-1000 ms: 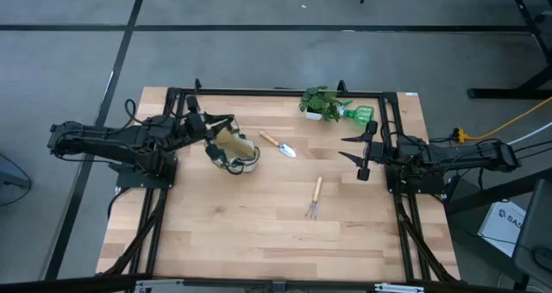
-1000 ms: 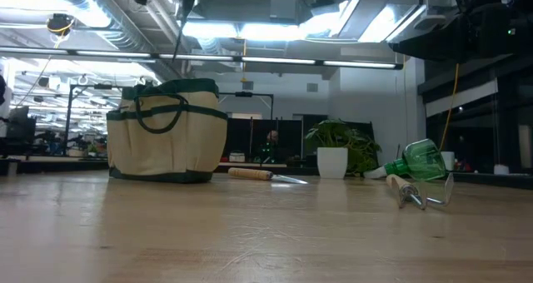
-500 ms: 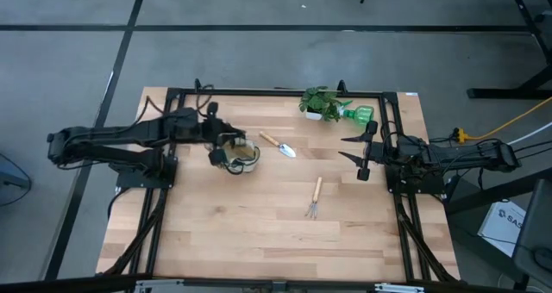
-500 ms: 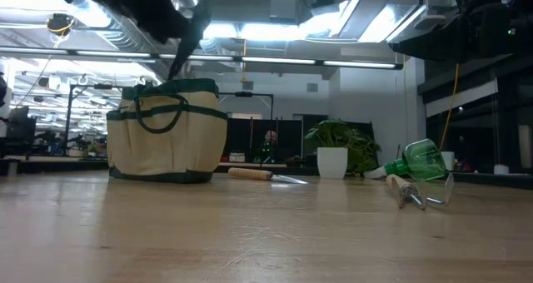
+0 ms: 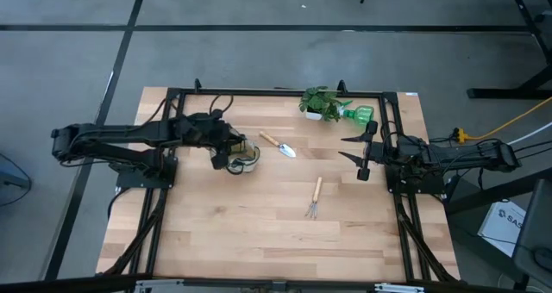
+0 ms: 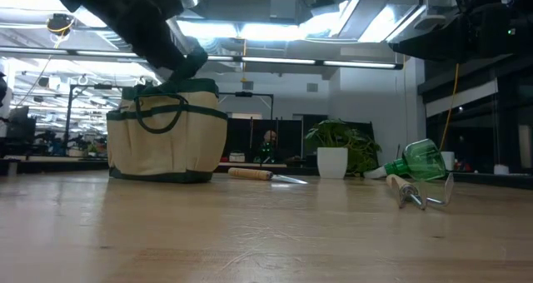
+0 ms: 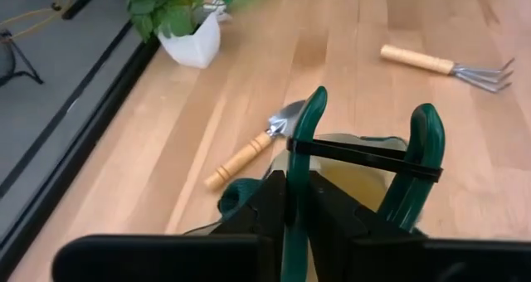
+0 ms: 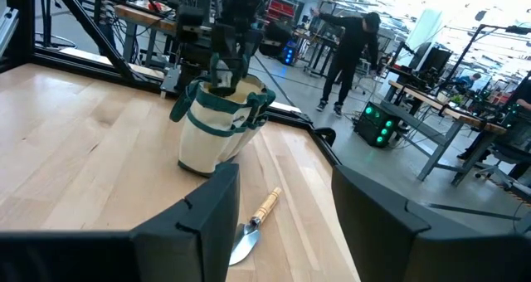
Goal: Pick & Place Garden tools in Gardening bag
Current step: Put the green shears into the gardening bag, then adjust the gardening bag
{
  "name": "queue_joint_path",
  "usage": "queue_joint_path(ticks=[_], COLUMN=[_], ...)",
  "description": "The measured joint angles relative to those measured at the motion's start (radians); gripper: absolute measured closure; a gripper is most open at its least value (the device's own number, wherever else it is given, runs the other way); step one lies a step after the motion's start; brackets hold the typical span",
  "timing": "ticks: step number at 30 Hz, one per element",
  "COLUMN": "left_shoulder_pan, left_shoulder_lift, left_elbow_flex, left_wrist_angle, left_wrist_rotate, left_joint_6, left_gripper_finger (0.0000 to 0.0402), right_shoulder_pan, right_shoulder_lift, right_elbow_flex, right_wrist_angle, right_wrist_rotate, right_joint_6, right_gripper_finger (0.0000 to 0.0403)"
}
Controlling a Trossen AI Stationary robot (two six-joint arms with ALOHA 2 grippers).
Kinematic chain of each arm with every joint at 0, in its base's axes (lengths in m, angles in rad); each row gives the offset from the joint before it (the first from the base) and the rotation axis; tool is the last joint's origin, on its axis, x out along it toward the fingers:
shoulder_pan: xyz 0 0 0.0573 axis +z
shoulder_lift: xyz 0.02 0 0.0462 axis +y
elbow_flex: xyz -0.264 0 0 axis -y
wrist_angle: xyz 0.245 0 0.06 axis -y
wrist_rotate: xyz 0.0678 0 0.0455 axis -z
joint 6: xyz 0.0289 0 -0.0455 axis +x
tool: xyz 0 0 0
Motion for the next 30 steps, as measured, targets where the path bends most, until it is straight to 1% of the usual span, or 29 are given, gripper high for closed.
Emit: queue_joint_path(ticks=[8, 12, 20, 25, 30], left_shoulder_pan=[0.0, 0.0, -0.004, -0.042, -0.107], left_shoulder_lift=[0.018, 0.018, -0.002, -0.035, -0.06], left_elbow_flex=[0.0, 0.0, 0.0, 0.0, 0.0], left_wrist_angle=[0.001, 0.002, 0.01, 0.032, 0.069], left_wrist_rotate=[-0.011, -0.025, -0.023, -0.018, -0.017], left_joint_6=[-0.016, -0.073, -0.118, -0.143, -0.169], left_gripper_finger=[0.0342, 0.0328, 0.0276, 0.0245, 0.0228], right_shoulder_pan=[0.0, 0.0, 0.0, 0.0, 0.0], right_shoulder_lift=[0.0, 0.0, 0.0, 0.0, 0.0], right_elbow_flex=[0.0, 0.0, 0.0, 0.0, 0.0], right_wrist_angle=[0.0, 0.0, 0.0, 0.0, 0.0], right_wrist_rotate=[0.0, 0.0, 0.0, 0.0, 0.0], right_joint_6=[0.0, 0.0, 0.0, 0.0, 0.0], right_gripper_finger=[0.0208, 0.0208, 0.0208, 0.0208, 0.0208])
